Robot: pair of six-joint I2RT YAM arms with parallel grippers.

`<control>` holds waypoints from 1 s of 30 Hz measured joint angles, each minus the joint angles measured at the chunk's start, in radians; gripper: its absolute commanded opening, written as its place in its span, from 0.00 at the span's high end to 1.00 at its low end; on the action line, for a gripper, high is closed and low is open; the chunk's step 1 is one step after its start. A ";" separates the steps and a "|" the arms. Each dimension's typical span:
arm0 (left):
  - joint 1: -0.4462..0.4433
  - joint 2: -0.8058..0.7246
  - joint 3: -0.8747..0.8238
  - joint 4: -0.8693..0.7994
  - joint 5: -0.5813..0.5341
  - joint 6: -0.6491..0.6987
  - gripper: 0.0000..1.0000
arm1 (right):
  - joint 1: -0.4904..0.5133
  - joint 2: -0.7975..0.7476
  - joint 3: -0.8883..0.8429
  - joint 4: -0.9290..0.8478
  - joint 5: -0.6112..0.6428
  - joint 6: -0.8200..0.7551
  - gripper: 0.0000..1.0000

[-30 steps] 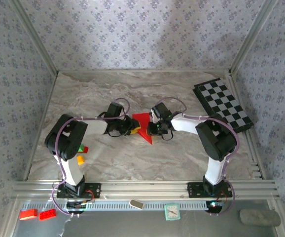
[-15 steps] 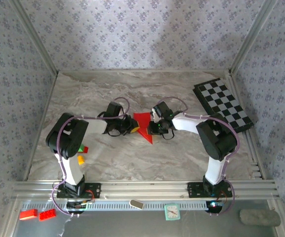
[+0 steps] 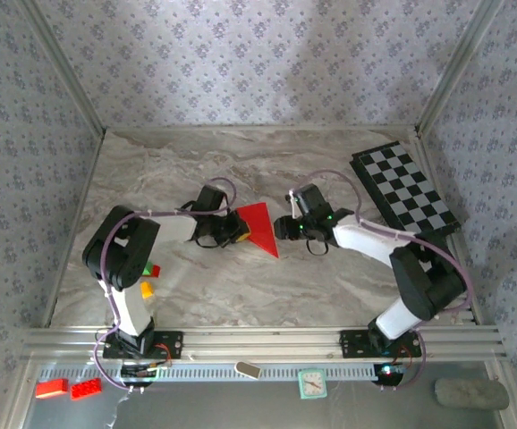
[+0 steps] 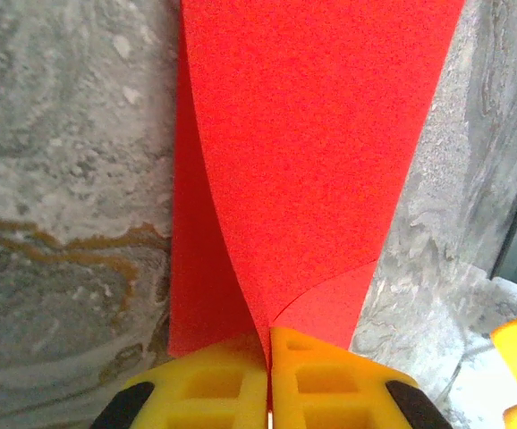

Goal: Fold a paper plane with a square sheet of paper (pick it up from the middle)
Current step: Fourth fold the wing at the center of the table.

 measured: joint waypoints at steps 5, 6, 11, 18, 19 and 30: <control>-0.025 -0.040 0.041 -0.093 -0.076 -0.016 0.91 | 0.016 -0.084 -0.116 0.071 0.069 -0.062 0.40; -0.027 -0.043 0.048 -0.107 -0.085 -0.021 0.91 | 0.024 -0.094 -0.132 0.088 0.078 -0.077 0.40; -0.043 -0.043 0.089 -0.186 -0.128 -0.051 0.91 | 0.087 -0.121 -0.198 0.192 0.101 -0.177 0.34; -0.058 -0.043 0.135 -0.251 -0.152 -0.109 0.91 | 0.178 -0.089 -0.209 0.321 0.119 -0.290 0.34; -0.059 -0.043 0.138 -0.254 -0.153 -0.119 0.91 | 0.187 -0.074 -0.209 0.340 0.126 -0.304 0.34; -0.060 -0.043 0.147 -0.296 -0.160 -0.188 0.91 | 0.255 0.090 -0.188 0.439 0.183 -0.423 0.47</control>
